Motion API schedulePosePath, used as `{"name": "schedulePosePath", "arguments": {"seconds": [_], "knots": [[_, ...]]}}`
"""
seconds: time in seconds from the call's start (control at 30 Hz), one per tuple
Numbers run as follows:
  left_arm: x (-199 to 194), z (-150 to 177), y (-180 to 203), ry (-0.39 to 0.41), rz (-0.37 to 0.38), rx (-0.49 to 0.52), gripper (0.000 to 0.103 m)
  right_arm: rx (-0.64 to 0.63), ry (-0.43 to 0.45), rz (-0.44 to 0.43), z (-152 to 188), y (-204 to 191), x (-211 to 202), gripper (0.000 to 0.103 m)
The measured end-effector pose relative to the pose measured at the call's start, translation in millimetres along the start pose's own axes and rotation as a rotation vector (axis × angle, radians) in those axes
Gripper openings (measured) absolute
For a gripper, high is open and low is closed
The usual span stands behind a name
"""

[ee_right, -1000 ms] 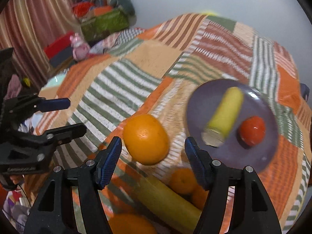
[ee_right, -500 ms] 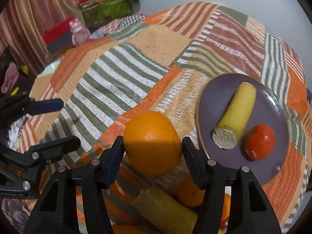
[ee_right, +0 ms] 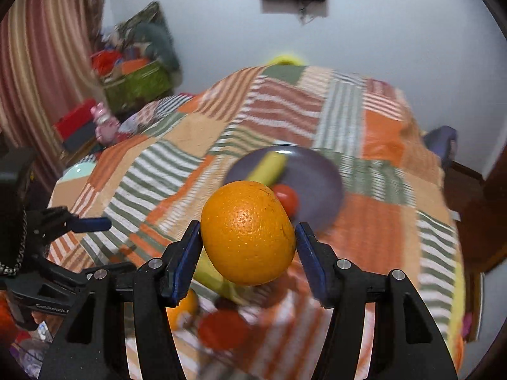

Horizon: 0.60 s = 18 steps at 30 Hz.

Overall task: Organize fruits
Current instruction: 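Grasp a large orange with the right tool while the left tool grasps another orange, then carry both oranges onto the purple plate and open both tools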

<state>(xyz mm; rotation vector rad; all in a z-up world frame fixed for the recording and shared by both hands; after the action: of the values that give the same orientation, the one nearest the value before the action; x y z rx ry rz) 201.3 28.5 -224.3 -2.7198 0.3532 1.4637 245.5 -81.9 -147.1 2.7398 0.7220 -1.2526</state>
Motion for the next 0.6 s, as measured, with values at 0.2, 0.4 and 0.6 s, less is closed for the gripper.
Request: {"name": "schedulePosePath", "arguments": {"seconds": [0.2, 0.4, 0.6], "knots": [[19, 14, 30, -0.053, 0.031, 0.019, 0.084, 0.077, 0.022, 0.044, 20, 38, -26, 0.056], [43, 27, 41, -0.114, 0.019, 0.029, 0.084, 0.123, 0.026, 0.050, 36, 52, -37, 0.056], [55, 28, 45, -0.127, 0.059, 0.010, 0.067, 0.143, 0.021, 0.030, 45, 55, -36, 0.056]]}}
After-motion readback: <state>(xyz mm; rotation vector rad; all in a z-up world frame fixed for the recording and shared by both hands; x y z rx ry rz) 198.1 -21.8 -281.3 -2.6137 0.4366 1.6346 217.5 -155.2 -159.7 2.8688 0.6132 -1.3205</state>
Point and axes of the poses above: each gripper's, at about its wrist camera, not at the fingertips, and x roughly the way its jaws point, y to its right, z to its underside, the point moved 6 cm from there along x, roughly the way its jaws point, and after that the axes turned 6 degrees about x, right-handed, at the moved point
